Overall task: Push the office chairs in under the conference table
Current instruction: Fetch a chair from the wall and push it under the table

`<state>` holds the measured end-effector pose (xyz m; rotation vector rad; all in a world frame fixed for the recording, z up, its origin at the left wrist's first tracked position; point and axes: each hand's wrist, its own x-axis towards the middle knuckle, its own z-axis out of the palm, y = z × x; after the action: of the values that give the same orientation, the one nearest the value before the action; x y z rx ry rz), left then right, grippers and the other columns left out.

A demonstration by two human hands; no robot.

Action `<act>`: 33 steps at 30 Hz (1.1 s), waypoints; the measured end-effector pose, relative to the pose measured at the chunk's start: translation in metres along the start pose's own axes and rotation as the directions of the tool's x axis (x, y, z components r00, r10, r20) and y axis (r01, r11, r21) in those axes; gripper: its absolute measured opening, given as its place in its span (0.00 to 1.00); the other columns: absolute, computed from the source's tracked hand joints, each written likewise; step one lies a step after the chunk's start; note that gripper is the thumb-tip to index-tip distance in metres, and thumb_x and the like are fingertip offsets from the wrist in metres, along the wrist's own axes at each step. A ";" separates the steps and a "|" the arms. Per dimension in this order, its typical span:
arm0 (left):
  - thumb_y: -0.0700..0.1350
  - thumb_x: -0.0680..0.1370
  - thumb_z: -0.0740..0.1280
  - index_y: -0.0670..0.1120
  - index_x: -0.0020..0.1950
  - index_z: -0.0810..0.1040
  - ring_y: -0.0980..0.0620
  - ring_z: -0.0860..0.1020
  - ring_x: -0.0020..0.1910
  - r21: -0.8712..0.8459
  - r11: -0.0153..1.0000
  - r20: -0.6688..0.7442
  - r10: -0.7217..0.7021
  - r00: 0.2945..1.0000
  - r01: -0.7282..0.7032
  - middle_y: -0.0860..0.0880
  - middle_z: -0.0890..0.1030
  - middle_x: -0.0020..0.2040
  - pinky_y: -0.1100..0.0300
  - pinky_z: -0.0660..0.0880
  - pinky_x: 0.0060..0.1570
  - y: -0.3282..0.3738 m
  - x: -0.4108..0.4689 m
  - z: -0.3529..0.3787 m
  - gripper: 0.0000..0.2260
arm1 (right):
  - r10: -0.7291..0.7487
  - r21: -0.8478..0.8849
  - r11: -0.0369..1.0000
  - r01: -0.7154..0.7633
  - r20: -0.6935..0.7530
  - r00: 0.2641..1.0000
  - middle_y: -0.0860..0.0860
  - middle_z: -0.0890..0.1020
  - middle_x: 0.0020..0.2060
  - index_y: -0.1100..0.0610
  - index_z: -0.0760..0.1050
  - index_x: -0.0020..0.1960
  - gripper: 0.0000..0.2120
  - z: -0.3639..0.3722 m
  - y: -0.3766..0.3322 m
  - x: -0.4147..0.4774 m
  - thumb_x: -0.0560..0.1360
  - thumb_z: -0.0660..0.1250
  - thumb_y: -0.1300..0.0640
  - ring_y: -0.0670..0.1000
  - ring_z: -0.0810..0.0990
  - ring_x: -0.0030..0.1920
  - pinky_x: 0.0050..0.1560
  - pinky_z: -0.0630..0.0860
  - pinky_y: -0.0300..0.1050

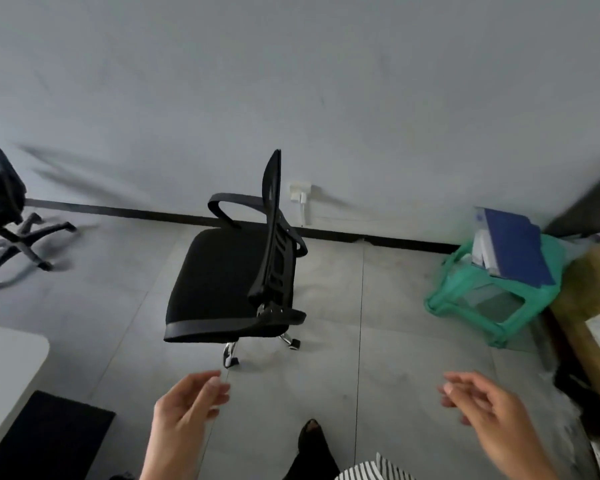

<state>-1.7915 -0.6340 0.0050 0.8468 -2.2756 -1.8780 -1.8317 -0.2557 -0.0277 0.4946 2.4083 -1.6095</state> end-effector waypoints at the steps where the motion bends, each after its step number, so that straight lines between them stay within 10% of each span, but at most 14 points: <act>1: 0.35 0.76 0.65 0.42 0.44 0.81 0.43 0.82 0.37 0.003 1.000 0.010 0.018 1.000 -0.018 0.43 0.85 0.36 0.51 0.77 0.39 0.015 0.017 0.007 0.06 | -0.005 0.007 1.000 0.005 -0.009 1.000 0.55 0.86 0.34 0.57 0.79 0.43 0.07 0.000 -0.014 0.016 0.72 0.69 0.68 0.45 0.84 0.32 0.29 0.74 0.32; 9: 0.39 0.76 0.65 0.45 0.48 0.81 0.49 0.83 0.39 0.026 0.998 0.001 0.065 0.998 -0.065 0.46 0.85 0.39 0.59 0.80 0.39 0.080 0.133 0.052 0.05 | 0.008 -0.011 1.000 -0.007 0.090 0.996 0.53 0.86 0.35 0.56 0.80 0.43 0.07 0.012 -0.078 0.138 0.72 0.69 0.67 0.50 0.85 0.36 0.36 0.76 0.47; 18: 0.48 0.76 0.67 0.52 0.48 0.80 0.56 0.80 0.44 0.206 0.962 -0.303 -0.108 0.947 0.176 0.51 0.83 0.43 0.67 0.73 0.40 0.057 0.222 0.139 0.04 | -0.075 -0.239 0.948 0.211 0.476 0.876 0.49 0.86 0.38 0.50 0.80 0.46 0.05 0.026 -0.147 0.355 0.73 0.70 0.59 0.44 0.84 0.38 0.38 0.76 0.38; 26: 0.65 0.75 0.55 0.53 0.53 0.77 0.52 0.76 0.50 0.182 0.839 -0.441 -0.397 0.805 0.513 0.54 0.79 0.48 0.51 0.73 0.53 0.021 0.248 0.207 0.20 | -0.335 -0.269 0.590 0.761 0.777 0.534 0.41 0.82 0.42 0.49 0.79 0.53 0.08 0.117 -0.260 0.474 0.75 0.66 0.51 0.39 0.78 0.40 0.42 0.72 0.36; 33: 0.58 0.79 0.55 0.55 0.40 0.75 0.54 0.73 0.41 0.256 0.802 -0.620 -0.293 0.728 0.540 0.56 0.76 0.39 0.54 0.68 0.49 0.023 0.255 0.228 0.14 | -0.598 -0.024 0.155 0.988 0.793 0.113 0.51 0.84 0.48 0.54 0.78 0.55 0.15 0.264 -0.316 0.495 0.75 0.60 0.50 0.54 0.80 0.49 0.51 0.67 0.44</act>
<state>-2.1045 -0.5457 -0.1035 1.8429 -2.2205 -0.9854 -2.4146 -0.5294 -0.0310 -1.7032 2.3540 -0.7387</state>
